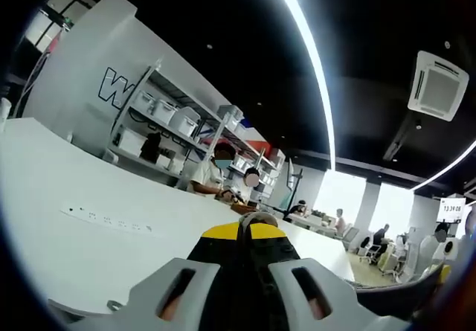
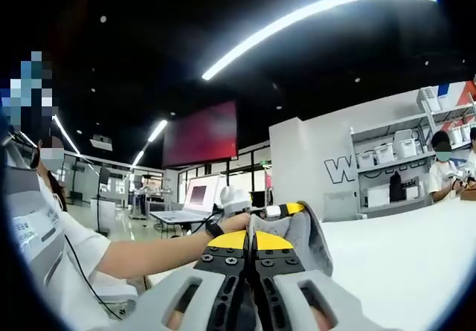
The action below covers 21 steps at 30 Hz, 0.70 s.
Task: Open the folded towel by lifting each exposed corner and separating the folded layers until the towel lies flat within the target outline without major curled edges
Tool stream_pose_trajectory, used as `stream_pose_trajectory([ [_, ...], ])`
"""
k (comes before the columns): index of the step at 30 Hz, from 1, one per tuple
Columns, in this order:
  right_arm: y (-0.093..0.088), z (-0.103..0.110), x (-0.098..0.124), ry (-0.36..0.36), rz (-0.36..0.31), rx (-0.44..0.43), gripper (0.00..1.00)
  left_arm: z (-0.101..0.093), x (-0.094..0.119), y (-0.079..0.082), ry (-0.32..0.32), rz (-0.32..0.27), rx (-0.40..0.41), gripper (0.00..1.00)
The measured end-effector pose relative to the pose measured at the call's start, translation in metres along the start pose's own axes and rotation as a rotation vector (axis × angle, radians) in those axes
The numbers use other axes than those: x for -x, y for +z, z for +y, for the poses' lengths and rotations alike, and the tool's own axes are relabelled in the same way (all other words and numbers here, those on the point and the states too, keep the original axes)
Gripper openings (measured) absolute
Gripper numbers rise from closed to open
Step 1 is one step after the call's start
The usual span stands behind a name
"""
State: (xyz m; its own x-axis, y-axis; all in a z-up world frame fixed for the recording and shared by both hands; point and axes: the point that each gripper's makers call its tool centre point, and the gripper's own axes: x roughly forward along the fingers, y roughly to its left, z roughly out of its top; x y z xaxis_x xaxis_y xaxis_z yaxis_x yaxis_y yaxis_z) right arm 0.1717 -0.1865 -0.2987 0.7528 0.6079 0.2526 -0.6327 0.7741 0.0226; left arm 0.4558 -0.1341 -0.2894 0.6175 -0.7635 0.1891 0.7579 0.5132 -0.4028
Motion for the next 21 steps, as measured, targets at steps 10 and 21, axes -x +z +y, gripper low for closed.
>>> stream_pose_trajectory([
  [10, 0.005, -0.001, 0.008, 0.000, -0.006, 0.008, 0.00, -0.010, -0.008, -0.003, -0.015, 0.002, 0.017, 0.01],
  [21, 0.001, -0.002, 0.014, -0.026, 0.015, 0.061, 0.00, -0.018, -0.015, -0.004, -0.027, 0.009, 0.020, 0.01],
])
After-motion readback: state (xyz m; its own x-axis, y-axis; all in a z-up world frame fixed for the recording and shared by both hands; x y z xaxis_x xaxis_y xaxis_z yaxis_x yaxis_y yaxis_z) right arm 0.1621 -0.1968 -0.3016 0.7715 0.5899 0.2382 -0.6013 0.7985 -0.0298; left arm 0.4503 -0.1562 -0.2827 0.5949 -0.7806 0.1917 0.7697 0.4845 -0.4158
